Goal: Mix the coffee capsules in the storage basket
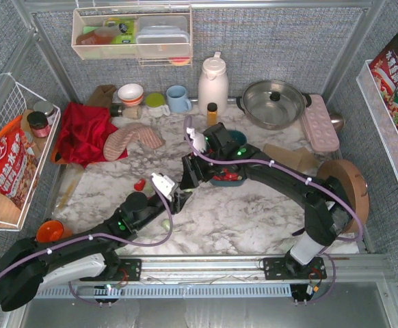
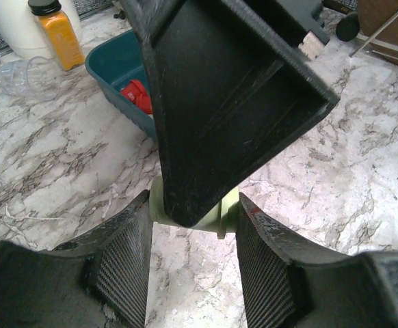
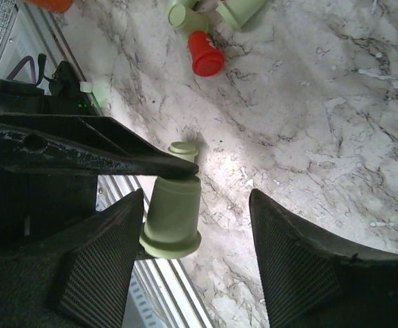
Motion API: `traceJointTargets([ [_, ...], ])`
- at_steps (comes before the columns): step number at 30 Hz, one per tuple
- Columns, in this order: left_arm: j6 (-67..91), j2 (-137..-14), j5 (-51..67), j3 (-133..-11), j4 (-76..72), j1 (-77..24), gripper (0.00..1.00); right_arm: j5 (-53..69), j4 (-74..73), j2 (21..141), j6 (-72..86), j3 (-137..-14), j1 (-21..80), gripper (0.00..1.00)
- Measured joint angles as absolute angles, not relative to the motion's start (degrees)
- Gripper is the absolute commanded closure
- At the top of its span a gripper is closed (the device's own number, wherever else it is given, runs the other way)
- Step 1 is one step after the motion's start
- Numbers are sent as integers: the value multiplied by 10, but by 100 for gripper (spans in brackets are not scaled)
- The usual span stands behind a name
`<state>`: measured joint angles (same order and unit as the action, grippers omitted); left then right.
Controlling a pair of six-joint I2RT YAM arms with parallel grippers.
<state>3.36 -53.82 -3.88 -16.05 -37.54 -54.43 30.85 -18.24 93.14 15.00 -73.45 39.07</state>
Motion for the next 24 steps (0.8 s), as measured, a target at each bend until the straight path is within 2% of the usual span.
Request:
traceJointTargets([
  [3, 29, -541, -39, -164, -376, -550, 57, 314, -182, 939, 152, -735, 396, 42],
  [6, 25, -543, -46, -166, -376, -554, 54, 320, -181, 941, 160, -732, 398, 58],
  [8, 22, -545, -49, -166, -374, -555, 46, 327, -178, 941, 165, -730, 401, 67],
  [12, 19, -550, -59, -170, -367, -556, 26, 327, -169, 941, 176, -725, 400, 81],
  [13, 20, -550, -63, -171, -366, -556, 6, 321, -169, 941, 175, -723, 399, 84],
  [14, 22, -549, -67, -173, -365, -556, 2, 318, -168, 941, 176, -721, 397, 88],
  [17, 41, -539, -84, -175, -349, -556, 1, 303, -160, 939, 183, -710, 386, 94],
  [24, 121, -444, -109, -171, -214, -557, 1, 175, -154, 918, 179, -700, 330, 93],
])
